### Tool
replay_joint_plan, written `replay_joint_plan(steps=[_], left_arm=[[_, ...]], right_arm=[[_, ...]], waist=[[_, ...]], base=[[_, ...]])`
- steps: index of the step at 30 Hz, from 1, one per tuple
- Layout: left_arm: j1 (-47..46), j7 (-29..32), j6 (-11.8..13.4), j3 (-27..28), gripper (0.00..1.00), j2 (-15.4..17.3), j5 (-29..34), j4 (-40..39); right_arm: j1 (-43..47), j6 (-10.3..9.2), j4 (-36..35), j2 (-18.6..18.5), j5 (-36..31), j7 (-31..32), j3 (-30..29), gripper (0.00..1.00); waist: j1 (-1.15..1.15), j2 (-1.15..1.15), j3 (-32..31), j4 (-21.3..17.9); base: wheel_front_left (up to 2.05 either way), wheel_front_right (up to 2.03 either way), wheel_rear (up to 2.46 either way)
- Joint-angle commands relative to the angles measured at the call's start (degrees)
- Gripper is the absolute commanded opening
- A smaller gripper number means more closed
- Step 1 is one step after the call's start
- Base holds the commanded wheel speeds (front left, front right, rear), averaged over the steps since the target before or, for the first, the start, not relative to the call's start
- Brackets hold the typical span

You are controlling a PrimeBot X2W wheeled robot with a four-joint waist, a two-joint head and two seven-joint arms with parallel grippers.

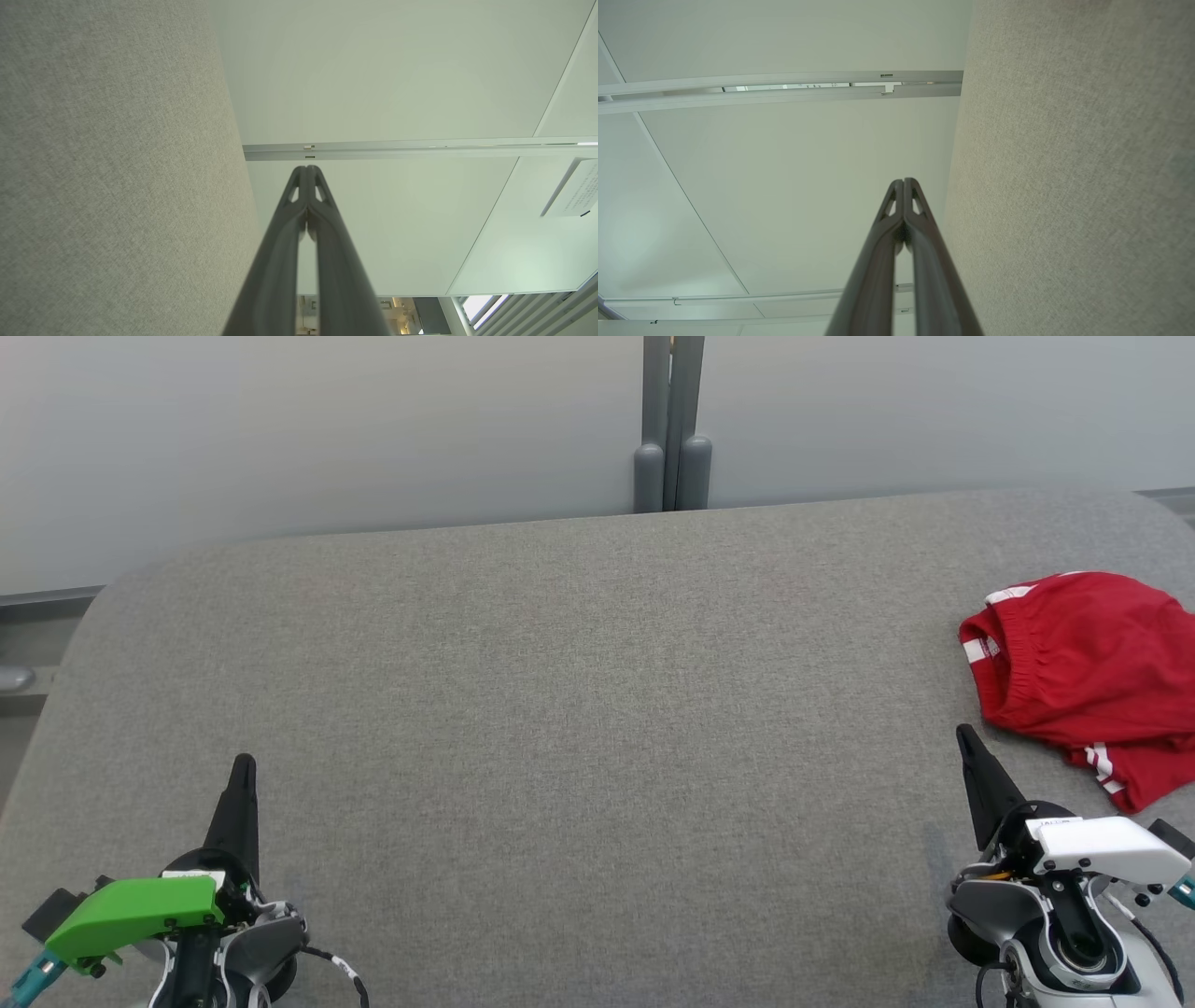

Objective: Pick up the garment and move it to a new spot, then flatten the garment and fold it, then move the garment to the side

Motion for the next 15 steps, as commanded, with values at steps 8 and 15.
replay_joint_plan(steps=[8, 15], left_arm=[[-0.78, 0.1, -0.37, 0.22, 0.0, 0.38, 0.09, -0.25], [-0.78, 0.1, -0.37, 0.22, 0.0, 0.38, 0.09, -0.25]], right_arm=[[-0.25, 0.02, -0.22, -0.28, 0.22, 0.19, -0.1, 0.0], [-0.25, 0.02, -0.22, -0.28, 0.22, 0.19, -0.1, 0.0]], waist=[[0.0, 0.0, 0.0, 0.0], [0.0, 0.0, 0.0, 0.0]], base=[[0.0, 0.0, 0.0], [0.0, 0.0, 0.0]])
